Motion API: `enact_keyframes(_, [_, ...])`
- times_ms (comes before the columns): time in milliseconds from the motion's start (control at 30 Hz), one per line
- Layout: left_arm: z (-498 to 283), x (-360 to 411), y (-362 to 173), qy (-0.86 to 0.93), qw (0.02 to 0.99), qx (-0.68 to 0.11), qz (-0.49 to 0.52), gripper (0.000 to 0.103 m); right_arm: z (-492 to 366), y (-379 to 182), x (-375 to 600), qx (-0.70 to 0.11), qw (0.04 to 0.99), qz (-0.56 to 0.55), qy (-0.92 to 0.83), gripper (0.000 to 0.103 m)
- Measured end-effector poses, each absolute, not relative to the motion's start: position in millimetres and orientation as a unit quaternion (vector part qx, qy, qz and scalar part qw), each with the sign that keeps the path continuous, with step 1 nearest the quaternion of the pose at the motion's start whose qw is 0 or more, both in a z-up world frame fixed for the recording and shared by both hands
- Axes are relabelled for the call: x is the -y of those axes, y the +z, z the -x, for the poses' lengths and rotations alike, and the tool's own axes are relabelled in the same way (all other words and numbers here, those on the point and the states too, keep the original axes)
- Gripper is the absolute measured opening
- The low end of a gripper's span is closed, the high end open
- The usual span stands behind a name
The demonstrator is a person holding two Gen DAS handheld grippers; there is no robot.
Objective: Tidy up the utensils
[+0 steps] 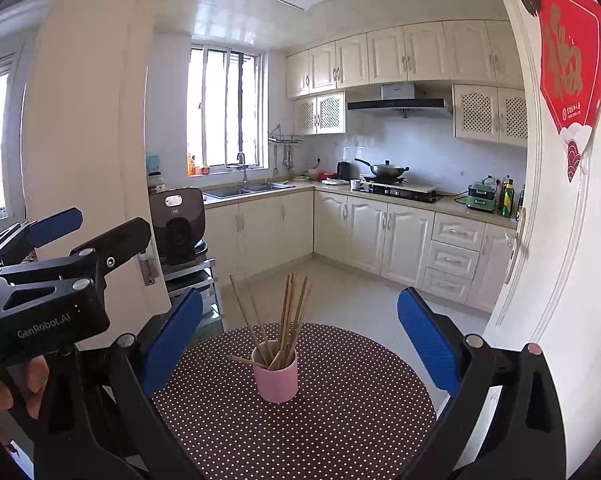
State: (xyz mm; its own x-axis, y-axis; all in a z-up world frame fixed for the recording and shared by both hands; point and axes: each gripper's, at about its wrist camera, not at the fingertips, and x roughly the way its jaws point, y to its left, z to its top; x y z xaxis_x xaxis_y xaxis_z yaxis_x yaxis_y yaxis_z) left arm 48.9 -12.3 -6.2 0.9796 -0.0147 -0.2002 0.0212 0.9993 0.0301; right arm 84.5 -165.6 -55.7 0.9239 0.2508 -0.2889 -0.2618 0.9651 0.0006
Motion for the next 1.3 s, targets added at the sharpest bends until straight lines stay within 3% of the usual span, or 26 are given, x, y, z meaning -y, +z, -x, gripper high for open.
enact_keyframes(1300, [-56.8,10.8,-8.0,-0.013,0.993,-0.113,-0.015,0.095,-89.6,-59.5,162.9,-0.158,0.978,0.025,0.133,0.095])
